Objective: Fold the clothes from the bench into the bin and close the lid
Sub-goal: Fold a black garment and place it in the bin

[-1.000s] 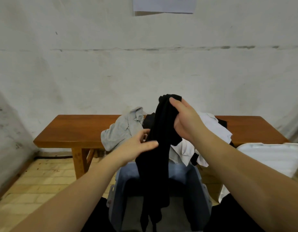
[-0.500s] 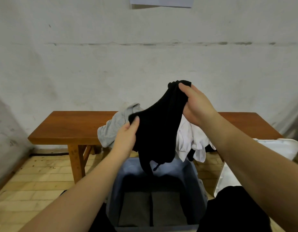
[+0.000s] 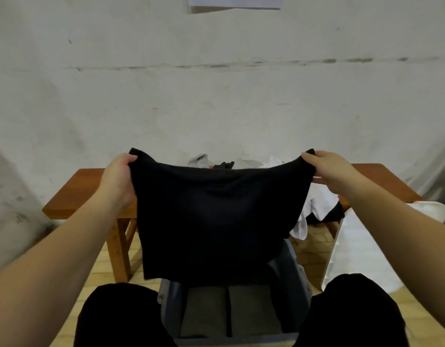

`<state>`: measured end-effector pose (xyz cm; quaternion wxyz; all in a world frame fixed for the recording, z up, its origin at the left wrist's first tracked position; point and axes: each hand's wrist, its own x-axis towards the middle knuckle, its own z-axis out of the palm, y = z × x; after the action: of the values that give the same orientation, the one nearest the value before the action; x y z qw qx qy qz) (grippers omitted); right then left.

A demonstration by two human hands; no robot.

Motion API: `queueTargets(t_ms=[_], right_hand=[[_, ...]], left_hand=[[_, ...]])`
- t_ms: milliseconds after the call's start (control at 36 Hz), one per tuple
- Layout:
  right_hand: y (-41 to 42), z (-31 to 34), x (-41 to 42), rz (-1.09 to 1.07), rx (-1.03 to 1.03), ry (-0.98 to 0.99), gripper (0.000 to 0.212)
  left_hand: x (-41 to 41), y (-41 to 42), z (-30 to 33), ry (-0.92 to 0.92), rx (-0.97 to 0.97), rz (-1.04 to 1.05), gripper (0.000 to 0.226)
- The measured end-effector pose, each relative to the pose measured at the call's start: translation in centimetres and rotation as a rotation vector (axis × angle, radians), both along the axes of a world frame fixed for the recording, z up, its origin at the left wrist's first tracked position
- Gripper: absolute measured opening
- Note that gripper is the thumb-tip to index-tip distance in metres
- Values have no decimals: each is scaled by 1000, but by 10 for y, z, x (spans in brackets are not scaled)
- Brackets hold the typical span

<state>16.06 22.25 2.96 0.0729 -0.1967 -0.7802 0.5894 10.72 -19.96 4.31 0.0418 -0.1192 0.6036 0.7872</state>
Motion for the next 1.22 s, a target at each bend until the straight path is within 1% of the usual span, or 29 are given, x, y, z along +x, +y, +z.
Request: queueTargets(t_ms=[56,111,167,222,278,389,417,472,583,611,667,694,750,833,889,917,972,1028,1083,1139,1222], right_hand=[[4,-3,1,-3,-40,29,37],[6,-2,3,5,-104,66,30],[7,0,4,13,-122,103,25],[9,2,4,9,-57,116,26],[8,6,4,-4,55,106,27],[10,7,1,-80,286,80,26],[11,7,0,-93,301,61,26],[14,5,-2,-110,247,25,27],[20,3,-4,-159,-34,-39,22],[21,3,-5,-159,-104,-62,20],[23,5,-5,-138,-213,-97,12],[24,6,-5,-121,-251,-105,12],[30,7,-6,-80,-299,-88,17],[31,12,-4,4,-332,-37,21],[30,14,-2,60,-271,-22,25],[29,15,-1,84,-194,-29,29],[28,15,1,100,67,-67,32],[26,16,3,68,332,-81,24],[22,19,6,37,496,-38,14],[20,19,6,25,613,20,11],[20,18,5,9,686,48,15]], left_hand=[[-3,-12,1,8,-60,14,25],[-8,-24,2,34,-153,16,28],[-13,-35,2,49,-275,-8,28],[-18,-41,3,56,-415,-34,31],[-22,-45,3,50,-534,-52,31],[-31,-54,1,33,-648,-80,29],[-33,-56,0,28,-653,-85,27],[-36,-58,-3,5,-637,-72,25],[-37,-57,-4,-31,-517,-18,18],[-35,-57,-4,-36,-479,-25,20],[-33,-58,-3,-27,-424,-62,26],[-31,-58,-2,-15,-400,-79,27],[-32,-61,-2,-3,-346,-98,27],[-35,-65,-1,15,-324,-110,26],[-37,-66,-1,47,-326,-137,28],[-37,-66,0,71,-339,-161,29],[-37,-67,0,113,-416,-205,31],[-37,-67,0,167,-579,-229,33],[-33,-63,2,242,-766,-228,32],[-28,-56,2,322,-897,-202,32],[-22,-51,2,399,-1076,-149,30]])
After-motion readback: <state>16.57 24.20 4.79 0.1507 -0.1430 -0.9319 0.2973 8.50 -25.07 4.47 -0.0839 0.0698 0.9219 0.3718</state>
